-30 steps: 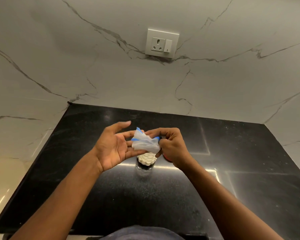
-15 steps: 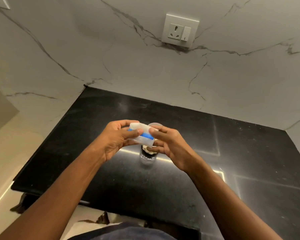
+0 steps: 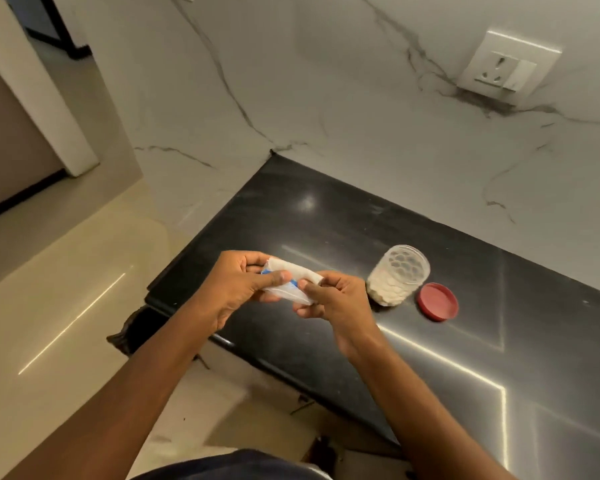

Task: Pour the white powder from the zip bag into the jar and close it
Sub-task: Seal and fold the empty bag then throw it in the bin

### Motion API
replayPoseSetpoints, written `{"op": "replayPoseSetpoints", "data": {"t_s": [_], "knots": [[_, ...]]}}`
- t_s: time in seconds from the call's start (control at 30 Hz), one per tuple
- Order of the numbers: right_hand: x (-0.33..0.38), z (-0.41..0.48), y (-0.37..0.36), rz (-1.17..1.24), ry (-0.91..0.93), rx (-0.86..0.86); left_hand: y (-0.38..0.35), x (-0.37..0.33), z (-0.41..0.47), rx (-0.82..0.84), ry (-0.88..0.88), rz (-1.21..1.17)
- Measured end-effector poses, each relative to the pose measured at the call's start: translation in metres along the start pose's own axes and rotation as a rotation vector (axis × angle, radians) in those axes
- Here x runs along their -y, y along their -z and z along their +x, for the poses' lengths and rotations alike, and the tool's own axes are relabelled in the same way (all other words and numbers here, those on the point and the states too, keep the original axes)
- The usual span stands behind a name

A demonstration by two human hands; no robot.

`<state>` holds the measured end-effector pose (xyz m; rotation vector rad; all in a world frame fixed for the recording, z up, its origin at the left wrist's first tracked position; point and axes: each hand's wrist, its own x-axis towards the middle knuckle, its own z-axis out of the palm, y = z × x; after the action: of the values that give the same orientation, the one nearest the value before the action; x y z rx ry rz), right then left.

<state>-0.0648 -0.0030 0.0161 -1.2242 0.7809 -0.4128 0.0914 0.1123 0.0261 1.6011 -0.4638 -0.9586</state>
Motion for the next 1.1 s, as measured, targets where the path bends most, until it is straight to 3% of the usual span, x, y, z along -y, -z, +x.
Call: {"op": "replayPoseSetpoints", "data": {"t_s": [0.1,0.23,0.37,0.57,0.7,0.83,1.1], "knots": [[-0.019,0.002,-0.057,0.008,-0.021,0.014,0.061,0.014,-0.007,-0.038,-0.035,0.017],[-0.047,0.002,-0.156,0.039,-0.083,-0.057,0.168,0.041,-0.015,-0.225,-0.067,0.003],[-0.068,0.005,-0.252,0.161,-0.156,-0.072,0.265,0.075,-0.019,-0.416,-0.011,-0.057],[-0.099,0.025,-0.37,0.27,-0.404,-0.101,0.363,0.123,-0.014,-0.504,0.108,0.018],[-0.145,0.069,-0.409,0.148,-0.528,-0.218,0.397,0.156,0.01,-0.491,0.2,0.079],[-0.21,0.118,-0.423,0.123,-0.626,-0.216,0.415,0.204,0.032,-0.504,0.305,0.102],[-0.453,0.258,-0.423,-0.139,-0.697,-0.295,0.436,0.396,0.128,-0.418,0.411,0.104]]}}
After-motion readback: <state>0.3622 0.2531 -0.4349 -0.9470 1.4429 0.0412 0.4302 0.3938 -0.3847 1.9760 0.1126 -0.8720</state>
